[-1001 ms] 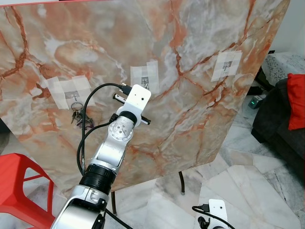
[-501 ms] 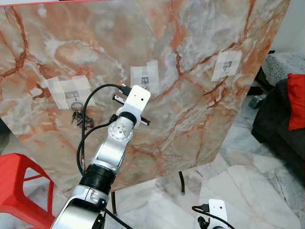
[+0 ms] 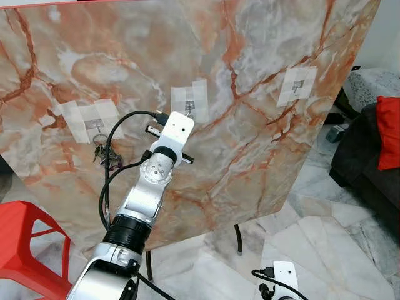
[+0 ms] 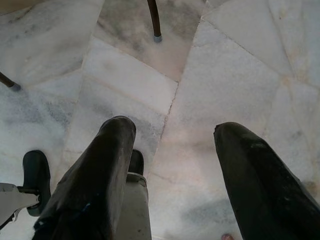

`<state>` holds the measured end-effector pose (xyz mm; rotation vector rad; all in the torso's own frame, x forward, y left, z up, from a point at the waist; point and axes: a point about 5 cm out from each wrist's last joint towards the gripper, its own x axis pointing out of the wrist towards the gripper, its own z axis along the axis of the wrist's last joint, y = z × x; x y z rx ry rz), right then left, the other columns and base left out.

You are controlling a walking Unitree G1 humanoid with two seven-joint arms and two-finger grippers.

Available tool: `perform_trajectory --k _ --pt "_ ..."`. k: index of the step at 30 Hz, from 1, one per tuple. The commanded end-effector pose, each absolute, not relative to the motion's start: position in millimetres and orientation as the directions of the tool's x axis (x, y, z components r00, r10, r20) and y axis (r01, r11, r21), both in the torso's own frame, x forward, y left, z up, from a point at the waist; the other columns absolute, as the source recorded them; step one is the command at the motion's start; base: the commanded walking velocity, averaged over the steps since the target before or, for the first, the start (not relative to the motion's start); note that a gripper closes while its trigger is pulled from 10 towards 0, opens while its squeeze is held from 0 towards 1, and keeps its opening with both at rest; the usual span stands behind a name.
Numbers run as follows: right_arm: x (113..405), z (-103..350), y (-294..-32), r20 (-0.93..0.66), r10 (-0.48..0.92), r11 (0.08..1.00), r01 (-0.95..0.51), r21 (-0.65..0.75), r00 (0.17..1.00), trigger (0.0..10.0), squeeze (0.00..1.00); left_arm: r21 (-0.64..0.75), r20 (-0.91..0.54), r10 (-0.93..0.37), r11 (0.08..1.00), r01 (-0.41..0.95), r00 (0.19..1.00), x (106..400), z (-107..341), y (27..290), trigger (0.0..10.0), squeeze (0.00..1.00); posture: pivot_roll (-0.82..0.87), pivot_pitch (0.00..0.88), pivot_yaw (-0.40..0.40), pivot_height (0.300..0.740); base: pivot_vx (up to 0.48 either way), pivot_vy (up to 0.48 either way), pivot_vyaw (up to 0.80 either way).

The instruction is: Hang keys on a hook

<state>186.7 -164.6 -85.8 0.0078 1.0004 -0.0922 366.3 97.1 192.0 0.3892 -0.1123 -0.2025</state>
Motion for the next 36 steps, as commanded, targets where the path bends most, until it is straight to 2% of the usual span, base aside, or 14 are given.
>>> perform_trajectory --k 1,14,19,20,21,22,23,25,28,30,31,33,36 --pt "188.1 -84.9 -164.9 -0.835 -0.078 0.996 0.084 -0.038 0.545 10.0 0.0 0.374 0.09 -0.222 0.911 0.174 0.971 367.2 199.5 93.1 10.0 1.0 0.04 0.0 -0.064 0.737 0.0 0.0 0.0" --pt "188.1 -84.9 -164.6 -0.832 -0.079 0.995 0.091 -0.035 0.548 10.0 0.0 0.348 0.144 -0.205 0.926 0.145 0.968 356.6 199.4 105.6 10.0 1.0 0.03 0.0 -0.063 0.737 0.0 0.0 0.0" --pt "188.0 -84.9 -164.9 -0.832 -0.083 0.995 0.095 -0.037 0.548 10.0 0.0 0.225 0.248 -0.225 0.959 0.17 0.942 332.7 188.3 123.2 10.0 0.97 0.04 0.0 -0.067 0.737 0.0 0.0 0.0" --pt "188.1 -84.9 -164.9 -0.832 -0.083 0.995 0.095 -0.037 0.548 10.0 0.0 0.227 0.246 -0.233 0.957 0.178 0.941 328.5 181.4 127.4 10.0 0.88 0.04 0.0 -0.067 0.737 0.0 0.0 0.0" --pt "188.1 -84.8 -164.9 -0.832 -0.082 0.995 0.094 -0.037 0.549 10.0 0.0 0.236 0.232 -0.243 0.953 0.188 0.942 324.4 172.3 132.1 10.0 0.55 0.04 0.0 -0.067 0.737 0.0 0.0 0.0" --pt "188.2 -84.8 -164.9 -0.832 -0.082 0.995 0.093 -0.037 0.549 10.0 0.0 0.241 0.212 -0.249 0.95 0.196 0.945 320.9 164.0 136.3 10.0 0.09 0.04 0.0 -0.067 0.737 0.0 0.0 0.0" --pt "188.2 -84.8 -165.0 -0.832 -0.081 0.995 0.092 -0.037 0.549 10.0 0.0 0.246 0.186 -0.251 0.948 0.202 0.95 315.9 152.4 142.6 10.0 0.0 0.04 0.0 -0.069 0.737 0.0 0.0 0.0" --pt "188.3 -84.7 -165.6 -0.831 -0.082 0.995 0.093 -0.037 0.551 10.0 0.0 0.237 0.096 -0.228 0.951 0.2 0.969 300.0 120.6 163.0 10.0 0.0 0.04 0.0 -0.07 0.737 0.0 0.0 0.0" --pt "188.3 -84.6 -166.2 -0.83 -0.084 0.995 0.094 -0.038 0.551 10.0 0.0 0.241 0.036 -0.226 0.947 0.211 0.973 290.6 101.8 173.6 10.0 0.0 0.04 0.0 -0.072 0.737 0.0 0.0 0.0" --pt "188.5 -84.5 -166.5 -0.831 -0.083 0.995 0.092 -0.039 0.551 10.0 0.0 0.339 -0.174 -0.243 0.895 0.29 0.954 270.4 49.7 192.0 10.0 0.0 0.05 0.0 -0.078 0.737 0.0 0.0 0.0" --pt "188.5 -84.5 -166.5 -0.831 -0.083 0.995 0.092 -0.039 0.551 10.0 0.0 0.339 -0.174 -0.243 0.895 0.29 0.954 270.4 49.7 192.0 10.0 0.0 0.05 0.0 -0.078 0.737 0.0 0.0 0.0" --pt "188.9 -84.4 -166.5 -0.831 -0.081 0.995 0.089 -0.038 0.55 10.0 0.0 0.286 -0.307 -0.146 0.929 0.237 0.941 259.0 18.9 209.9 10.0 0.0 0.05 0.0 -0.08 0.737 0.0 0.0 0.0" --pt "188.8 -84.4 -166.3 -0.831 -0.081 0.995 0.091 -0.036 0.55 10.0 0.0 0.266 -0.436 -0.08 0.94 0.213 0.896 245.7 -6.4 220.8 10.0 0.0 0.04 0.0 -0.08 0.737 0.0 0.0 0.0"
